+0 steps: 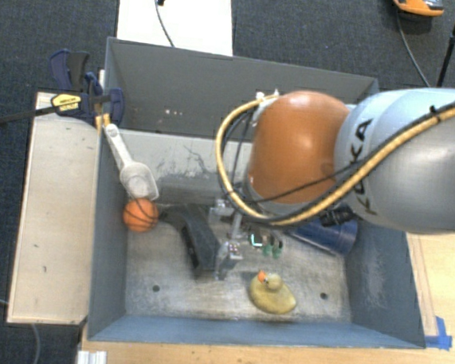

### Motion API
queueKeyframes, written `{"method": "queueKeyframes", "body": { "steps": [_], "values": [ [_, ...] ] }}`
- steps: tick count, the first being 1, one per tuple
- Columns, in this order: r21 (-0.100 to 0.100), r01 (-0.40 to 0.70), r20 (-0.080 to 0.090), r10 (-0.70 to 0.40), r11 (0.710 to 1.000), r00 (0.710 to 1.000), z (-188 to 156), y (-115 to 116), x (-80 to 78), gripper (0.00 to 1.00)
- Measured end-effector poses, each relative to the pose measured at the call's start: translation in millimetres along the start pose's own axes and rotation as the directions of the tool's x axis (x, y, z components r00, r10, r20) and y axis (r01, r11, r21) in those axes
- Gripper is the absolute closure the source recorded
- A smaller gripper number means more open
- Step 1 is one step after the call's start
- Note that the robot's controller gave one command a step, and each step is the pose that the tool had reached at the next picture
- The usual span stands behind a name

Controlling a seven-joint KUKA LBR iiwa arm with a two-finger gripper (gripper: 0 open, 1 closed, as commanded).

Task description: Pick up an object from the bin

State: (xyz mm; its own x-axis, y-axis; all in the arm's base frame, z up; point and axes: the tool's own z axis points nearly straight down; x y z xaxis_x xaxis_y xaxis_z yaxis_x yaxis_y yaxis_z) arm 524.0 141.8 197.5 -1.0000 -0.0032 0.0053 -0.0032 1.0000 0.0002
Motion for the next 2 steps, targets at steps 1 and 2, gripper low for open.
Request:
{"method": "queueKeyframes", "body": {
  "steps": [1, 2],
  "values": [
    [-0.001, -0.005, 0.007, 0.005, 1.0, 1.0, -3.9, -0.7, -1.9, 0.0],
    [-0.003, -0.121, 0.011, 0.121, 0.993, 0.993, 40.2, 13.9, -19.9, 0.0]
  ]
}}
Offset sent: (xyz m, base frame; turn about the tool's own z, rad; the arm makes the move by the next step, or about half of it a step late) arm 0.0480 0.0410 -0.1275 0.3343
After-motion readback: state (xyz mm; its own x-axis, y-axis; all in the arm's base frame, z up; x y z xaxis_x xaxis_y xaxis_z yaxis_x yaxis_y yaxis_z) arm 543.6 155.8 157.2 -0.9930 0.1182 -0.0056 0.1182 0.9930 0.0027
